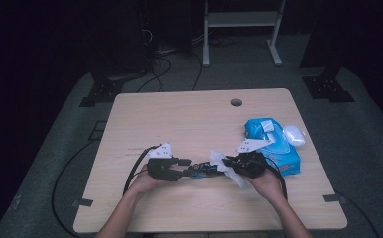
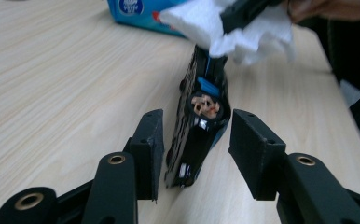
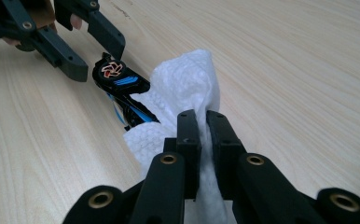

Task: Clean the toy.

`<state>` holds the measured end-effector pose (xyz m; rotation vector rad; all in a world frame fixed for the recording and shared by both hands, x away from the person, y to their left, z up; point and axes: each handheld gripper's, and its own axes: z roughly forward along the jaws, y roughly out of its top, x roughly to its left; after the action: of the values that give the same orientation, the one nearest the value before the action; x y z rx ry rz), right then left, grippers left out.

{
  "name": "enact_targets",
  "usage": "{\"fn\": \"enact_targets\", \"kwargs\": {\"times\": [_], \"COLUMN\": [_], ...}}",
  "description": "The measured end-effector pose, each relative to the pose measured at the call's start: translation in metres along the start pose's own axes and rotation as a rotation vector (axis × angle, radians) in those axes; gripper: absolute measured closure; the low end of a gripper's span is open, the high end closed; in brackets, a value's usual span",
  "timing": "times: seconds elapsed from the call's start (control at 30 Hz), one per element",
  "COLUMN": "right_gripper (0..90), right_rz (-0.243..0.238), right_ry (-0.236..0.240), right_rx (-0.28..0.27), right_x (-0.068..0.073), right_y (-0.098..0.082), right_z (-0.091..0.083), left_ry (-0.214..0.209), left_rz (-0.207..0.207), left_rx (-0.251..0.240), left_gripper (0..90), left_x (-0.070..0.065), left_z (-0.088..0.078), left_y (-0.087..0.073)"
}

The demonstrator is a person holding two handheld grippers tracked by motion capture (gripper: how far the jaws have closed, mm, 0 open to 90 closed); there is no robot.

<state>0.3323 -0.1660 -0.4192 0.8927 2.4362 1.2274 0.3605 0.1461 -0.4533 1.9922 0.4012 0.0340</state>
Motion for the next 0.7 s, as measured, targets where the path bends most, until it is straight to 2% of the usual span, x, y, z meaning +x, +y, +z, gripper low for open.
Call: {"fn": "enact_targets", "kwargs": {"times": [0.17,0.27,0.37,0.53,0.7], "right_gripper": [84.1,84.0,84.1,83.8,83.8], "right_rz": [-0.002,-0.007,-0.006,-0.009,-0.017], "right_ry": [0.003,0.001,0.006,0.009,0.009], "right_rx": [-0.010,-0.013,-0.019,-0.026,-0.026], "right_x": [0.001,0.002,0.003,0.006,0.009], "right_y": [-0.002,-0.003,-0.005,-0.008,-0.010], "right_z": [-0.001,-0.001,-0.003,-0.005,-0.007], "left_ry": [-0.020,-0.022,-0.030,-0.040,-0.043], "left_rz": [-0.036,-0.056,-0.062,-0.083,-0.086], "left_rx": [-0.011,0.008,0.023,0.022,0.032], "left_gripper": [50.7,49.0,47.3,44.9,44.2], "left_x": [0.001,0.002,0.002,0.002,0.002], "left_z": [0.004,0.009,0.012,0.012,0.012], "left_y": [0.008,0.007,0.005,0.004,0.003]}}
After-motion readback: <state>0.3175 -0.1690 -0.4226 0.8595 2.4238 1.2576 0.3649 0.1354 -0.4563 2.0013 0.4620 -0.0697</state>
